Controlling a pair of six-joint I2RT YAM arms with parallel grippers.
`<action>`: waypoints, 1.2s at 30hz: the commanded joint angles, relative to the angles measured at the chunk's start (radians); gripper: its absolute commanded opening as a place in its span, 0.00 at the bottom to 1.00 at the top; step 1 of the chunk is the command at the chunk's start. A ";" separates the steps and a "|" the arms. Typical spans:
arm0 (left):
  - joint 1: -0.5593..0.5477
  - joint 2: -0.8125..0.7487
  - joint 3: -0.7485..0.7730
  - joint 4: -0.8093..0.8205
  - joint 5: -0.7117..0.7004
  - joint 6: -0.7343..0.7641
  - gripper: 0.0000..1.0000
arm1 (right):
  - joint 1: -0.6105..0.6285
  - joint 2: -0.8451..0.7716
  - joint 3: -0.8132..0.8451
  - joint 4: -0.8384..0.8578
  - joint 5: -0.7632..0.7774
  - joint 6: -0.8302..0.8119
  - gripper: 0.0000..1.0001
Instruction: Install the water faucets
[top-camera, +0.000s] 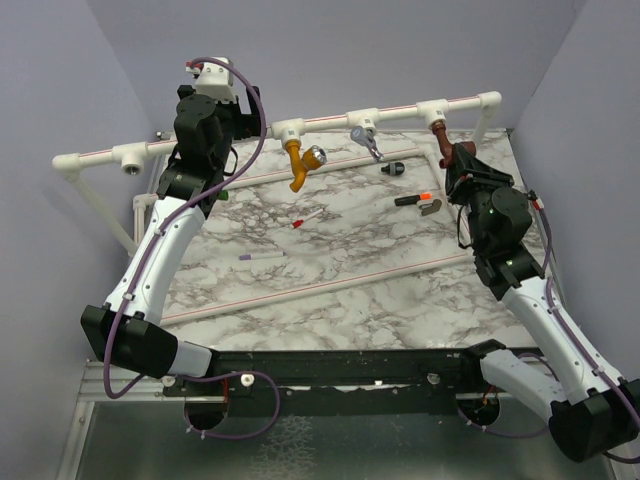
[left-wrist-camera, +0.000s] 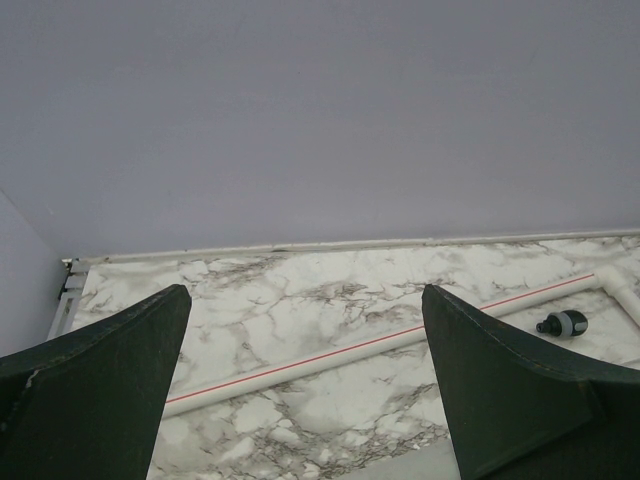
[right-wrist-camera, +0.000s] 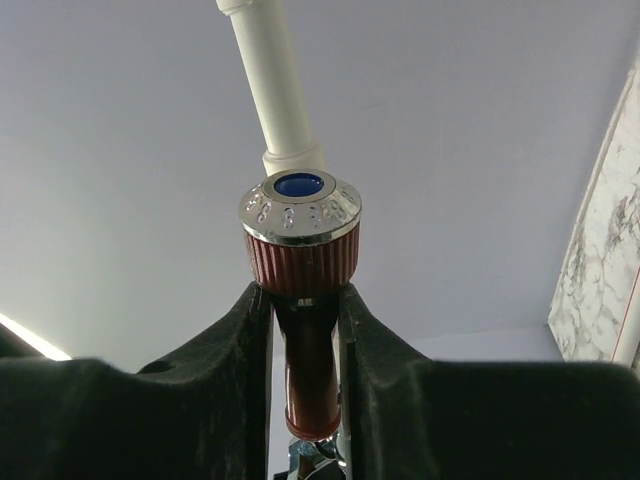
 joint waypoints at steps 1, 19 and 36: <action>0.005 0.033 -0.041 -0.131 0.003 -0.022 0.99 | 0.030 0.002 0.003 -0.116 -0.173 -0.003 0.35; 0.005 0.034 -0.041 -0.131 0.003 -0.022 0.99 | 0.031 -0.128 0.040 -0.249 -0.123 -0.187 0.70; 0.005 0.036 -0.042 -0.131 0.006 -0.024 0.99 | 0.030 -0.241 0.113 -0.312 -0.039 -0.744 0.69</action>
